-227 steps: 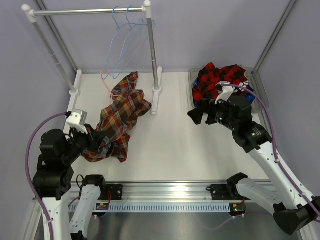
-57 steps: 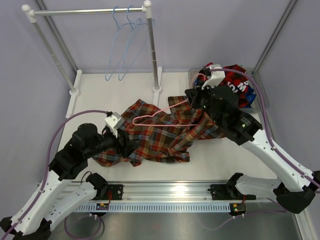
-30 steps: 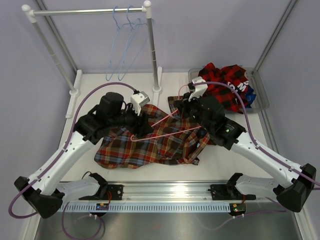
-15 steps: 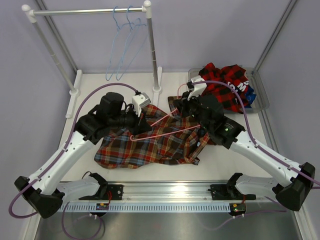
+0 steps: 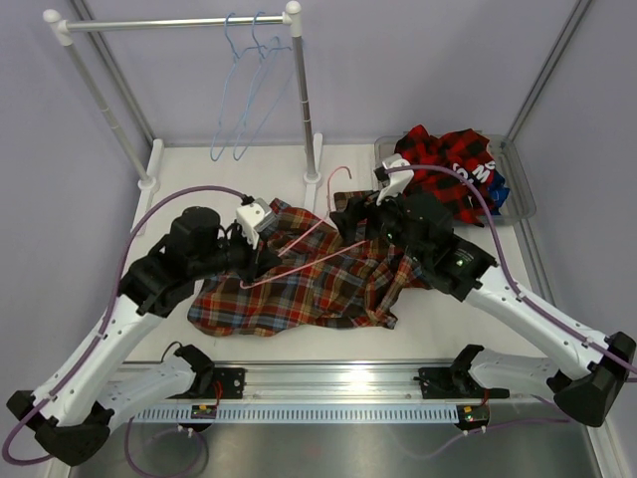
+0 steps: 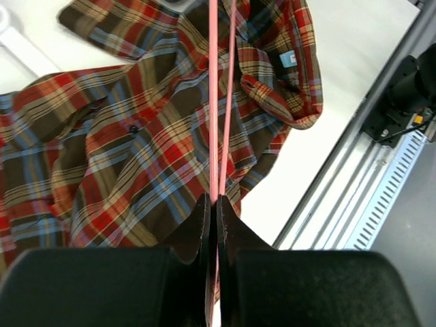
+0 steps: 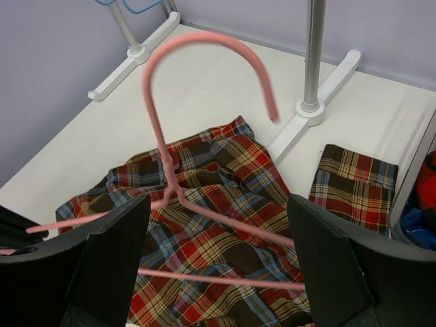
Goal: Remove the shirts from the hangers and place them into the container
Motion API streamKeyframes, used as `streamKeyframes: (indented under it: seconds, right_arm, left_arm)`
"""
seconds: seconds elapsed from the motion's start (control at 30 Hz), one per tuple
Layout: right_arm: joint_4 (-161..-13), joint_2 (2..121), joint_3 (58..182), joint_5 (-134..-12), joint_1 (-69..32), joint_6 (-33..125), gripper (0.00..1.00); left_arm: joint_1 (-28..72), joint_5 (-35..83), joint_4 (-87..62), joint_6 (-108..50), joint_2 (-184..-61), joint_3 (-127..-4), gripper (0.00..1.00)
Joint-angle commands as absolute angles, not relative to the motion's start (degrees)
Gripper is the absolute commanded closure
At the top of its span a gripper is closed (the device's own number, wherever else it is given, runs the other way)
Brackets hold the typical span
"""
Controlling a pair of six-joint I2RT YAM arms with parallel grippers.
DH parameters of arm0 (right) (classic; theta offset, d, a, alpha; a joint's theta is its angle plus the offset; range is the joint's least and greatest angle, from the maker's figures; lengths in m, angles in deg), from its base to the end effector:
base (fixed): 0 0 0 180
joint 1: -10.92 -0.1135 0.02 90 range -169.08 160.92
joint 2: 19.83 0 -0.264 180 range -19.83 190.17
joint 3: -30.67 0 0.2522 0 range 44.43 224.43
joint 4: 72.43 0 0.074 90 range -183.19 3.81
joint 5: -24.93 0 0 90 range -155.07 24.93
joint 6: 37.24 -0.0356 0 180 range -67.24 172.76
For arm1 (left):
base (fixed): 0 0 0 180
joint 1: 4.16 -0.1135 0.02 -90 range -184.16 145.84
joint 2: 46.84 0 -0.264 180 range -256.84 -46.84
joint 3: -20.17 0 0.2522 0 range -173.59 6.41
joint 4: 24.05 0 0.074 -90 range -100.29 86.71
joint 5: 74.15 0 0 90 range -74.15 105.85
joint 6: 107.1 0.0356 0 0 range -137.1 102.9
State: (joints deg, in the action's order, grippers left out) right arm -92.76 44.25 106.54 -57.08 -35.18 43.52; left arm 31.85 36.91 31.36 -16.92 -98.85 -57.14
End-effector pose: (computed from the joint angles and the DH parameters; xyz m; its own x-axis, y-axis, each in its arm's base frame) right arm 0.1835 0.1836 0.3862 -0.2009 0.0205 -0.9794 -0.5937 0.7927 0.1384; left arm 0.1367 -0.1152 0.3756 -0.4033 0.2967 -0.8656 0.8014 0.5712 -0.1776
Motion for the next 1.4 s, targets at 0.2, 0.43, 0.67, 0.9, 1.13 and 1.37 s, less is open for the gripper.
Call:
streamKeyframes:
  seconds: [0.2,0.43,0.67,0.9,1.13,1.37]
  right_arm:
    - [-97.2,35.1,104.0,-52.7,-35.7,41.9,0.07]
    - [-97.2,31.3,101.5,-49.2,-35.7,40.9,0.02]
    - [-98.1,31.2,101.6,-49.8,-35.7,41.0,0.0]
    - [-96.7,28.6,98.1,-51.3,-35.7,40.5,0.01]
    - [-96.1,27.8,96.2,-54.3,-35.7,39.5,0.0]
    - [-95.4,25.4,94.3,-57.4,-35.7,38.0,0.0]
  left_arm:
    - [31.7,23.1,38.9,-20.0,-89.2,-55.8,1.0]
    - [31.7,7.3,47.8,-25.0,-86.6,-57.2,1.0]
    - [30.3,-7.9,50.8,-33.4,-88.2,-57.6,1.0]
    - [27.5,-16.8,51.0,-40.2,-83.5,-57.7,1.0]
    - [27.5,-23.5,49.3,-40.3,-81.6,-59.6,1.0]
    - [24.4,-26.0,40.6,-27.7,-91.6,-68.4,1.0]
